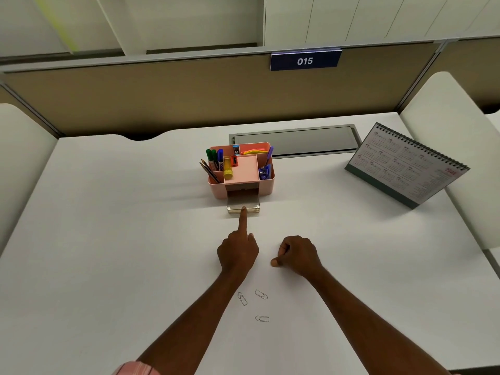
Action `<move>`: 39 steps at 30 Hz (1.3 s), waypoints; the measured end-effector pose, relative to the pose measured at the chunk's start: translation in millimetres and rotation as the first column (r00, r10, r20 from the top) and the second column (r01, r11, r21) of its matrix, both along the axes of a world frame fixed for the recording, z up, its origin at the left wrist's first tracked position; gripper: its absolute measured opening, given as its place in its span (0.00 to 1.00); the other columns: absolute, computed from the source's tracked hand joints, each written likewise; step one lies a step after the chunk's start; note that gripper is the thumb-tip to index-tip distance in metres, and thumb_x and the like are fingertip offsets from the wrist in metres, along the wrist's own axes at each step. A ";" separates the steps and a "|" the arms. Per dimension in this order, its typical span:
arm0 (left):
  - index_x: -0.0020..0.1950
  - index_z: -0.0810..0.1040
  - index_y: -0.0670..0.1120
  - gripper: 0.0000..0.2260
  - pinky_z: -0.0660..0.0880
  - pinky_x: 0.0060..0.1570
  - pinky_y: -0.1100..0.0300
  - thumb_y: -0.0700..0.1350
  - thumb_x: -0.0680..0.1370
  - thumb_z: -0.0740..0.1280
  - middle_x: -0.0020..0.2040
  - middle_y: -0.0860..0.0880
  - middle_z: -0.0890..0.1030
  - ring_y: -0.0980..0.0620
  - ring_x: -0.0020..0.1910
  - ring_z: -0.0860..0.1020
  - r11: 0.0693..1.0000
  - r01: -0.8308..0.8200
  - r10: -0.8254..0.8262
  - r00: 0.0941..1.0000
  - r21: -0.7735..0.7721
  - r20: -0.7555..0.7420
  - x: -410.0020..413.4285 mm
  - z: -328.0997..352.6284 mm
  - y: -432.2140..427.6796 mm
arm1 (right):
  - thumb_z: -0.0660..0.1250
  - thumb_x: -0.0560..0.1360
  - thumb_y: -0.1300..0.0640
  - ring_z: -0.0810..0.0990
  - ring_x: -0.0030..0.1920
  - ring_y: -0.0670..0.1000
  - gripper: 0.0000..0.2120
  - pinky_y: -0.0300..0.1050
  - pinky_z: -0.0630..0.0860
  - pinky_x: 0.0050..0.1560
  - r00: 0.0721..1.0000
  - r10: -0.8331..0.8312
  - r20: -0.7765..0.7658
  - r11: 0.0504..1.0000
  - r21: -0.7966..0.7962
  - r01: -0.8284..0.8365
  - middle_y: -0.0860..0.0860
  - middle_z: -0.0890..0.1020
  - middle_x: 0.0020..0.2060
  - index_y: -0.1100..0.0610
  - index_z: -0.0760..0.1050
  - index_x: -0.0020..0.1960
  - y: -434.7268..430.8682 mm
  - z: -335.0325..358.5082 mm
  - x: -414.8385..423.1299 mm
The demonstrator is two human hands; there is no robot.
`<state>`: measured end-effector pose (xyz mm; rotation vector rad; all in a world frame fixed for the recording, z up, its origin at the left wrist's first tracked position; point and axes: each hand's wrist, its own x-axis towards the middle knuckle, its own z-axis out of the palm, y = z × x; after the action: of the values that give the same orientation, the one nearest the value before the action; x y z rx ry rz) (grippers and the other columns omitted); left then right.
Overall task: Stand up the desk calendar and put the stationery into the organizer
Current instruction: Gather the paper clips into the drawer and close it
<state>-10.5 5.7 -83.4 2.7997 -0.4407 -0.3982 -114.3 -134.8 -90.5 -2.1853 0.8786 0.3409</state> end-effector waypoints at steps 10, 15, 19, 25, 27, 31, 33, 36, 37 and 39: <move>0.69 0.78 0.52 0.17 0.78 0.50 0.53 0.50 0.81 0.64 0.57 0.52 0.77 0.49 0.58 0.76 0.985 0.104 -0.083 0.986 -0.141 0.145 -46.6 -18.6 65.3 | 0.84 0.60 0.49 0.80 0.37 0.44 0.16 0.38 0.71 0.35 0.999 0.003 0.049 1.000 -0.015 -0.002 0.44 0.83 0.32 0.54 0.78 0.35 0.0 -8.2 -4.6; 0.65 0.82 0.51 0.14 0.78 0.51 0.53 0.50 0.79 0.69 0.58 0.53 0.78 0.50 0.59 0.76 0.969 0.172 -0.129 0.965 -0.177 0.229 -97.4 -31.5 110.7 | 0.78 0.68 0.55 0.78 0.41 0.47 0.10 0.45 0.76 0.42 0.988 -0.015 0.152 1.000 -0.014 0.017 0.45 0.80 0.39 0.51 0.76 0.37 10.4 -9.1 -18.3; 0.66 0.82 0.49 0.15 0.80 0.52 0.54 0.49 0.80 0.68 0.59 0.54 0.78 0.51 0.60 0.76 0.964 0.169 -0.126 0.970 -0.206 0.208 -121.2 -30.2 125.4 | 0.66 0.74 0.64 0.76 0.42 0.48 0.06 0.45 0.74 0.42 0.956 0.074 0.284 0.987 -0.160 -0.029 0.47 0.77 0.42 0.53 0.76 0.44 29.6 -18.0 -39.1; 0.65 0.82 0.47 0.16 0.81 0.52 0.56 0.48 0.79 0.71 0.58 0.52 0.81 0.51 0.59 0.78 0.966 0.181 -0.148 0.973 -0.186 0.180 -132.3 -28.3 131.7 | 0.64 0.76 0.62 0.76 0.45 0.47 0.07 0.42 0.75 0.44 0.939 0.167 0.302 0.974 -0.198 -0.110 0.45 0.76 0.44 0.53 0.77 0.50 67.0 -20.5 -69.6; 0.64 0.83 0.47 0.16 0.82 0.49 0.56 0.47 0.77 0.74 0.56 0.52 0.81 0.51 0.56 0.79 0.964 0.186 -0.153 0.972 -0.188 0.180 -131.0 -29.6 132.8 | 0.63 0.77 0.59 0.76 0.46 0.47 0.06 0.43 0.75 0.44 0.934 0.217 0.284 0.962 -0.224 -0.155 0.46 0.76 0.45 0.52 0.77 0.52 79.8 -19.9 -75.2; 0.58 0.86 0.49 0.12 0.81 0.39 0.59 0.49 0.76 0.76 0.48 0.53 0.83 0.52 0.49 0.80 0.967 0.206 -0.181 0.969 -0.148 0.166 -121.4 -28.1 132.1 | 0.60 0.79 0.54 0.74 0.47 0.49 0.06 0.43 0.75 0.38 0.915 0.354 0.192 0.891 -0.367 -0.267 0.47 0.74 0.47 0.52 0.76 0.50 103.7 -18.7 -83.4; 0.54 0.87 0.50 0.08 0.79 0.34 0.61 0.49 0.76 0.76 0.45 0.53 0.83 0.53 0.46 0.80 0.965 0.222 -0.199 0.966 -0.137 0.164 -116.5 -26.7 130.3 | 0.65 0.78 0.55 0.75 0.47 0.50 0.05 0.42 0.76 0.35 0.907 0.391 0.159 0.861 -0.410 -0.299 0.48 0.76 0.48 0.53 0.77 0.52 112.2 -18.0 -88.0; 0.48 0.86 0.51 0.03 0.78 0.32 0.61 0.49 0.77 0.75 0.41 0.54 0.82 0.55 0.41 0.80 0.963 0.240 -0.222 0.964 -0.123 0.144 -110.6 -24.8 129.7 | 0.75 0.69 0.62 0.77 0.44 0.52 0.11 0.43 0.76 0.30 0.888 0.452 0.087 0.805 -0.469 -0.364 0.51 0.78 0.45 0.56 0.80 0.50 121.1 -18.1 -92.4; 0.47 0.85 0.51 0.02 0.78 0.33 0.62 0.49 0.77 0.75 0.41 0.54 0.82 0.55 0.41 0.80 0.963 0.243 -0.227 0.964 -0.115 0.137 -109.1 -24.4 129.8 | 0.76 0.65 0.65 0.77 0.42 0.52 0.13 0.43 0.75 0.28 0.879 0.474 0.058 0.777 -0.497 -0.387 0.52 0.78 0.43 0.56 0.80 0.47 123.3 -17.7 -92.5; 0.47 0.85 0.51 0.03 0.78 0.35 0.62 0.49 0.79 0.73 0.42 0.54 0.82 0.55 0.42 0.81 0.963 0.251 -0.239 0.964 -0.102 0.117 -106.8 -23.4 129.4 | 0.76 0.60 0.70 0.76 0.39 0.53 0.15 0.44 0.74 0.25 0.867 0.498 0.015 0.735 -0.539 -0.412 0.53 0.77 0.39 0.58 0.79 0.43 126.5 -14.7 -90.9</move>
<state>-117.3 135.1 -106.8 2.6674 -0.8133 -0.2692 -205.2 -8.4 -105.2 -2.8974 0.3396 0.1608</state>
